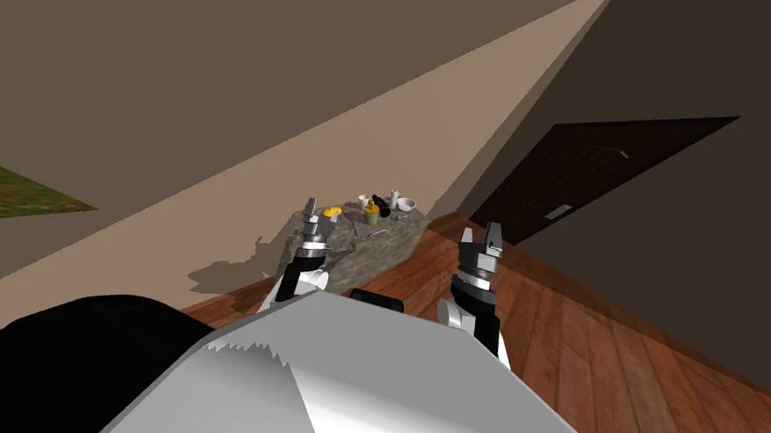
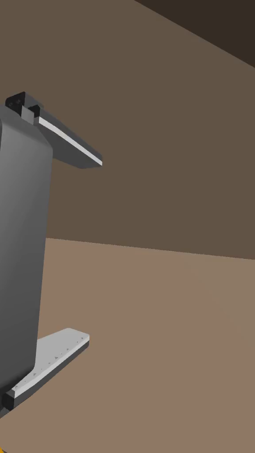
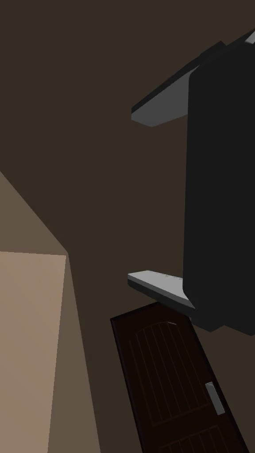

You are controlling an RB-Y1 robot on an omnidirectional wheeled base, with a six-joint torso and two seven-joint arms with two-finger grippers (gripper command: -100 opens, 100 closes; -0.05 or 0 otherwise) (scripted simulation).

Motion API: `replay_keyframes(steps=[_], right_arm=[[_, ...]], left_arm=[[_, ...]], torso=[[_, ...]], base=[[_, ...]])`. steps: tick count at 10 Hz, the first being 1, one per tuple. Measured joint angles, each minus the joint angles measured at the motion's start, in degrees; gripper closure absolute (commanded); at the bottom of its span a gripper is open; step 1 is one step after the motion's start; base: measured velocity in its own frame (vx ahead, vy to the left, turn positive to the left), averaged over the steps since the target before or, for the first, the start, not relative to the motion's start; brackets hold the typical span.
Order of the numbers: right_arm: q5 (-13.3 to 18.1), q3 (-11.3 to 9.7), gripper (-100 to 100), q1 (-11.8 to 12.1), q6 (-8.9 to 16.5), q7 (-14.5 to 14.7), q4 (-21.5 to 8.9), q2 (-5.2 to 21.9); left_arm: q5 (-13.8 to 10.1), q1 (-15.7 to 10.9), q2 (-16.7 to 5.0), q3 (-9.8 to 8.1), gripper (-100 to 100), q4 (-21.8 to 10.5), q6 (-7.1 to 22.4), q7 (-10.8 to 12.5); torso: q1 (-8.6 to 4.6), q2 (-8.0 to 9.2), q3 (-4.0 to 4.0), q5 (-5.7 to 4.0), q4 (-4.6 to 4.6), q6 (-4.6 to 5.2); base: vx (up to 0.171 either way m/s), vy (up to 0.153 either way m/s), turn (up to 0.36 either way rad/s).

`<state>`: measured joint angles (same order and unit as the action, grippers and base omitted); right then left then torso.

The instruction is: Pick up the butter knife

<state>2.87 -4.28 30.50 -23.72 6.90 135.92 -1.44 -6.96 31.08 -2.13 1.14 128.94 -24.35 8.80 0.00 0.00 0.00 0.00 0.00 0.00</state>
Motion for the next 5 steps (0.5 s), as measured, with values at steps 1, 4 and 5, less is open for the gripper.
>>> replay_keyframes(steps=[1,4,5], right_arm=[[0.0,0.0,0,0.0,0.0,0.0,0.0,0.0],[0.0,0.0,0,0.0,0.0,0.0,0.0,0.0],[0.0,0.0,0,0.0,0.0,0.0,0.0,0.0]], left_arm=[[0.4,0.2,-0.8,-0.22,-100,-0.2,0.2,-0.1],[2.5,2.1,-4.6,-1.41,-100,-1.2,1.3,-0.4],[3.4,2.2,-6.0,-2.25,-100,-2.0,2.1,-0.5]], torso=[[-0.03,-0.02,-0.01,0.0,-0.01,0.01],[-0.14,-0.16,-0.1,-0.03,-0.04,0.0],[-0.18,-0.2,-0.11,-0.04,-0.04,0.01]], base=[[0.028,-0.028,-0.063],[0.048,-0.048,-0.085],[0.072,-0.074,-0.118]])
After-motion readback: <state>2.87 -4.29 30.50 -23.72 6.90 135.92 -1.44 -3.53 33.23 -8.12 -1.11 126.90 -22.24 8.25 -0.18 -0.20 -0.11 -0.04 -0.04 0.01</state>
